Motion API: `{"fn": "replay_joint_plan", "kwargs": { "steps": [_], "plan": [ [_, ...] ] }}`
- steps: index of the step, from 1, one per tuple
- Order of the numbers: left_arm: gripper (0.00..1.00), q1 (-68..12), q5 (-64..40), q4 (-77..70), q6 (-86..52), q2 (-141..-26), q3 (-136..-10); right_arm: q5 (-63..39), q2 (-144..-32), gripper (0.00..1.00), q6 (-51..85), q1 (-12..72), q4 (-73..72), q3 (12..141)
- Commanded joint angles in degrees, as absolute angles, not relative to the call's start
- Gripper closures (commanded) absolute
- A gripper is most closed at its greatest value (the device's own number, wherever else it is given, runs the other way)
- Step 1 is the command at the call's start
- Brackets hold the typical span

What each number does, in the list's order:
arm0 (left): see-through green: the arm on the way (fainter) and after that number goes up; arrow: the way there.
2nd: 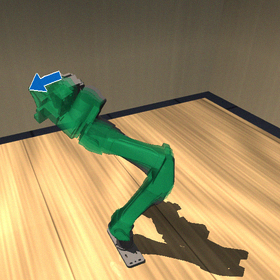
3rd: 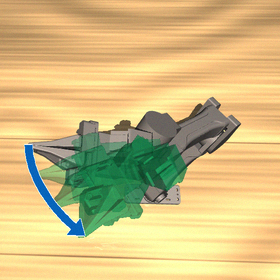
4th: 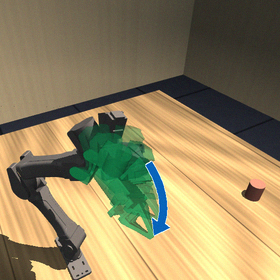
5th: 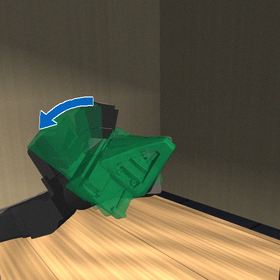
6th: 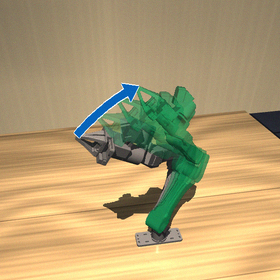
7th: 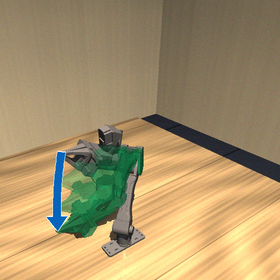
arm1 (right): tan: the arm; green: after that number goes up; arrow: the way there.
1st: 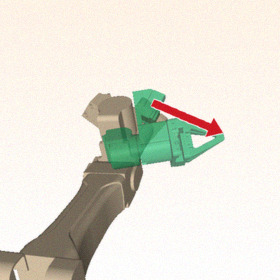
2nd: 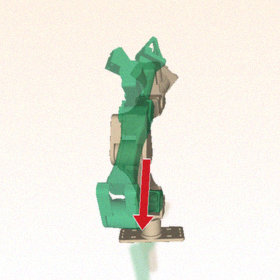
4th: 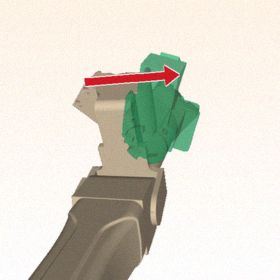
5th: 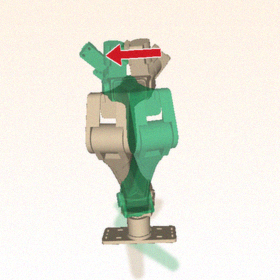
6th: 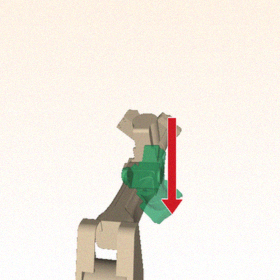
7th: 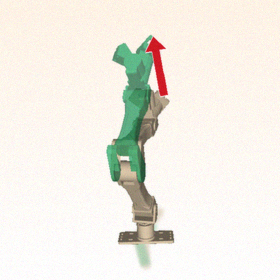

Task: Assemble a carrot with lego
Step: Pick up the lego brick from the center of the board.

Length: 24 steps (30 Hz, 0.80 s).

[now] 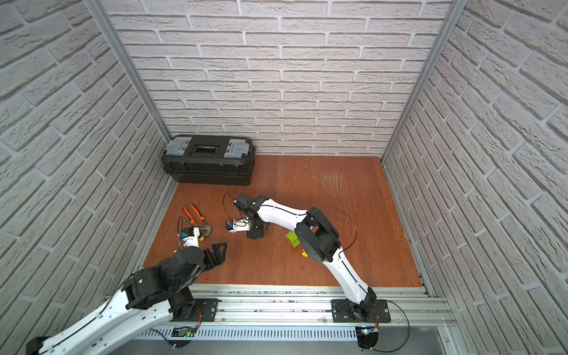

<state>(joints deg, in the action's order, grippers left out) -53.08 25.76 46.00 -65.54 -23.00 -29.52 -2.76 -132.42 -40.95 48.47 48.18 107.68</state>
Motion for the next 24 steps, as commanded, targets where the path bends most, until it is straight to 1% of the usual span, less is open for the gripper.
{"fn": "replay_joint_plan", "kwargs": {
  "steps": [1, 2, 3, 4, 6, 10, 11, 13, 18, 24],
  "plan": [
    [0.02, -53.3, 26.7, 43.8, -64.5, -23.5, -30.8, -0.7, -131.9, 0.65, -40.0, 47.7, 49.8, 104.9],
    [0.02, -53.3, 26.6, 43.7, -64.5, -23.7, -30.8, -0.7, -131.7, 0.72, -39.6, 47.6, 49.8, 104.6],
    [0.02, -53.4, 26.7, 43.6, -64.4, -23.9, -30.8, -0.8, -131.7, 0.75, -39.1, 47.6, 49.9, 104.4],
    [0.02, -53.3, 26.6, 43.4, -64.4, -23.9, -30.8, -0.7, -131.6, 0.76, -38.6, 47.5, 50.0, 104.2],
    [0.02, -53.3, 26.6, 43.3, -64.4, -24.1, -30.8, -0.5, -131.4, 0.83, -37.4, 47.3, 50.2, 103.8],
    [0.02, -53.4, 26.5, 43.4, -64.2, -24.1, -31.0, 0.7, -130.7, 0.91, -33.8, 47.1, 50.8, 104.2],
    [0.02, -53.4, 26.6, 43.5, -64.2, -24.1, -31.0, 1.0, -130.0, 0.92, -31.1, 47.1, 50.7, 104.1],
    [0.02, -53.3, 26.6, 43.7, -64.3, -24.0, -31.0, 1.2, -128.2, 0.97, -28.4, 46.8, 50.6, 103.6],
    [0.02, -53.3, 27.3, 45.4, -65.8, -25.1, -30.8, 4.0, -121.7, 0.98, -19.2, 46.0, 50.7, 101.9],
    [0.02, -53.3, 26.0, 42.3, -65.4, -30.0, -29.8, 7.3, -108.7, 0.98, -7.6, 43.9, 51.9, 96.2]
  ]
}}
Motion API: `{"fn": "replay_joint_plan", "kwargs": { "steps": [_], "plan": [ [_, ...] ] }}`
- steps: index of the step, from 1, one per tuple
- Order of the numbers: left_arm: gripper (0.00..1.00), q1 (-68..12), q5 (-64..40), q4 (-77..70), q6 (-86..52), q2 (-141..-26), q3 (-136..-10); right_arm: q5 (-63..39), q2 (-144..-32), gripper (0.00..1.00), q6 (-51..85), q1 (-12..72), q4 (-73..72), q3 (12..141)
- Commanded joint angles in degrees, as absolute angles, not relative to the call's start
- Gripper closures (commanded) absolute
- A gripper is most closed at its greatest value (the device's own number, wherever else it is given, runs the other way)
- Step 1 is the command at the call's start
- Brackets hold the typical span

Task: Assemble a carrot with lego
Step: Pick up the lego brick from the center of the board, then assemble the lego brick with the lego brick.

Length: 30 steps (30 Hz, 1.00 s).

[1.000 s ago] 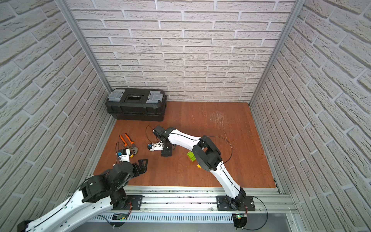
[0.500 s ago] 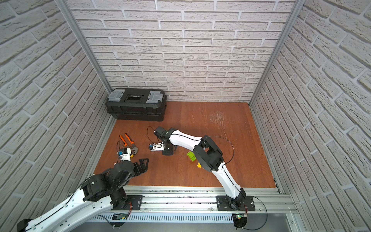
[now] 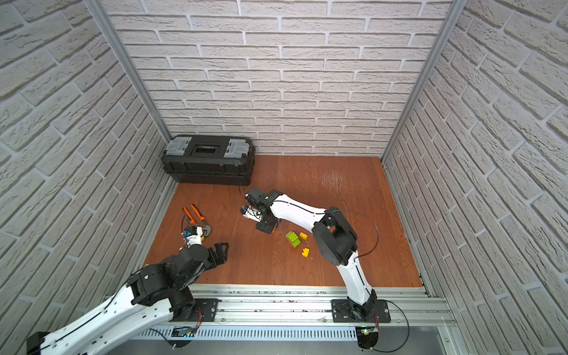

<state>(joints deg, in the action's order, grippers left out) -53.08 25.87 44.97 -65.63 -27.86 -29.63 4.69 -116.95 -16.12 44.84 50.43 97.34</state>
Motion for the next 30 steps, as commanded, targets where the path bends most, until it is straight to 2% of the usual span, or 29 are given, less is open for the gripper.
{"fn": "replay_joint_plan", "kwargs": {
  "steps": [1, 5, 12, 20, 30],
  "plan": [
    [0.02, -53.3, 25.7, 41.3, -64.9, -31.3, -29.9, 7.8, -107.3, 0.98, -6.3, 43.3, 52.7, 95.6],
    [0.02, -53.4, 24.3, 36.9, -62.8, -38.7, -30.5, 5.2, -102.3, 0.98, -3.8, 40.3, 57.8, 92.6],
    [0.02, -53.4, 21.1, 29.5, -61.8, -48.2, -31.1, 5.2, -98.1, 0.98, -0.7, 38.3, 58.4, 83.9],
    [0.02, -53.7, 20.5, 29.1, -62.2, -48.3, -30.7, 2.9, -95.5, 0.98, 4.7, 38.4, 54.4, 77.4],
    [0.02, -53.7, 20.5, 28.3, -63.9, -46.9, -28.7, 2.7, -95.6, 0.98, 6.0, 39.0, 53.6, 76.1]
  ]
}}
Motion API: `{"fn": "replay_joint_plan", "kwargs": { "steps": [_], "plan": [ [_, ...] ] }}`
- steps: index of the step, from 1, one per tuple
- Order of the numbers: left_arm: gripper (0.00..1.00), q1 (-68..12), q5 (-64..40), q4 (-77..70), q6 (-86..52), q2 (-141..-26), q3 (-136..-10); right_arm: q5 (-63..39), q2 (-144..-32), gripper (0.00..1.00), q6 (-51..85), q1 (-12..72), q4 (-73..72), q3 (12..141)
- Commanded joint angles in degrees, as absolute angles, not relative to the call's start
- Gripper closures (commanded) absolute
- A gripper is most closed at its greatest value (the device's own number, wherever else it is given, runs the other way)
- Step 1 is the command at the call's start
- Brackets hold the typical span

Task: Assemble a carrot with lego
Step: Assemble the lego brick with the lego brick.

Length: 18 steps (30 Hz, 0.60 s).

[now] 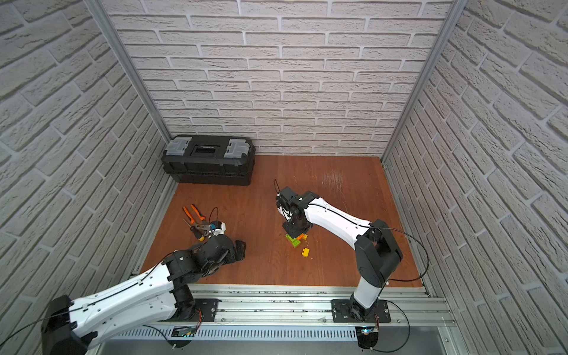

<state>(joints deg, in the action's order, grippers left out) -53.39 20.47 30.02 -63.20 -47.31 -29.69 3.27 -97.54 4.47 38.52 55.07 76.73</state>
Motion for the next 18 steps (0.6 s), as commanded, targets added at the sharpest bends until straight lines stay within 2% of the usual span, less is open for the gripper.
{"fn": "replay_joint_plan", "kwargs": {
  "steps": [1, 18],
  "plan": [
    [0.02, -53.7, 20.5, 28.3, -63.9, -46.9, -28.7, 2.6, -95.7, 0.98, 6.2, 39.1, 53.3, 76.0],
    [0.02, -53.8, 20.3, 28.5, -64.0, -47.0, -28.7, 3.0, -96.8, 0.98, 9.0, 40.3, 49.9, 72.9]
  ]
}}
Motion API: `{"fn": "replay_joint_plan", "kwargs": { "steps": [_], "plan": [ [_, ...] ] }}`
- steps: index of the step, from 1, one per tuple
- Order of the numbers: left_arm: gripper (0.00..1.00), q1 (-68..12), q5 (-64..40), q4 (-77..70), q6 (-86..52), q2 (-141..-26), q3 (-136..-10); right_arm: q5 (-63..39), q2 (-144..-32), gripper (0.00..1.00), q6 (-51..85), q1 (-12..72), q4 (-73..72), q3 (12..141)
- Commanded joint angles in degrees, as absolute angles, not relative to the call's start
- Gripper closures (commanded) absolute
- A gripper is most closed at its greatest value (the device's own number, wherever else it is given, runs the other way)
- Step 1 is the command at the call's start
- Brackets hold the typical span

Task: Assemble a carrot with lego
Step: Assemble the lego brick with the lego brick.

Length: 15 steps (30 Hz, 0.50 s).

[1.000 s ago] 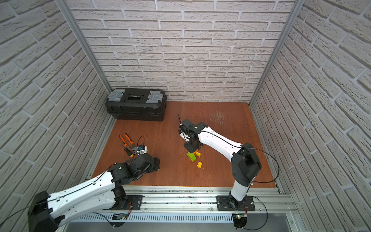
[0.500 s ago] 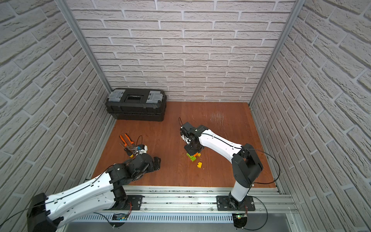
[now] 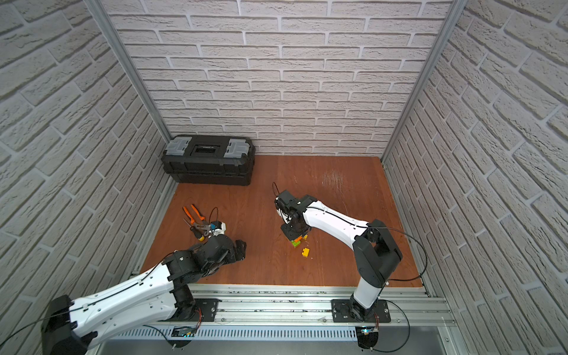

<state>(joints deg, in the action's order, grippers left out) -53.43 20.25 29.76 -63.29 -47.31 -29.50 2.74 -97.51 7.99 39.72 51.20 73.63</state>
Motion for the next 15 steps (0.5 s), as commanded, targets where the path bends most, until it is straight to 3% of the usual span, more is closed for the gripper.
{"fn": "replay_joint_plan", "kwargs": {
  "steps": [1, 15],
  "plan": [
    [0.02, -53.8, 20.3, 28.4, -64.1, -47.0, -28.7, 3.2, -96.8, 0.98, 9.2, 40.3, 49.9, 72.9],
    [0.02, -53.8, 20.3, 28.3, -63.8, -47.5, -29.0, 4.3, -98.0, 0.98, 9.8, 41.0, 49.5, 72.0]
  ]
}}
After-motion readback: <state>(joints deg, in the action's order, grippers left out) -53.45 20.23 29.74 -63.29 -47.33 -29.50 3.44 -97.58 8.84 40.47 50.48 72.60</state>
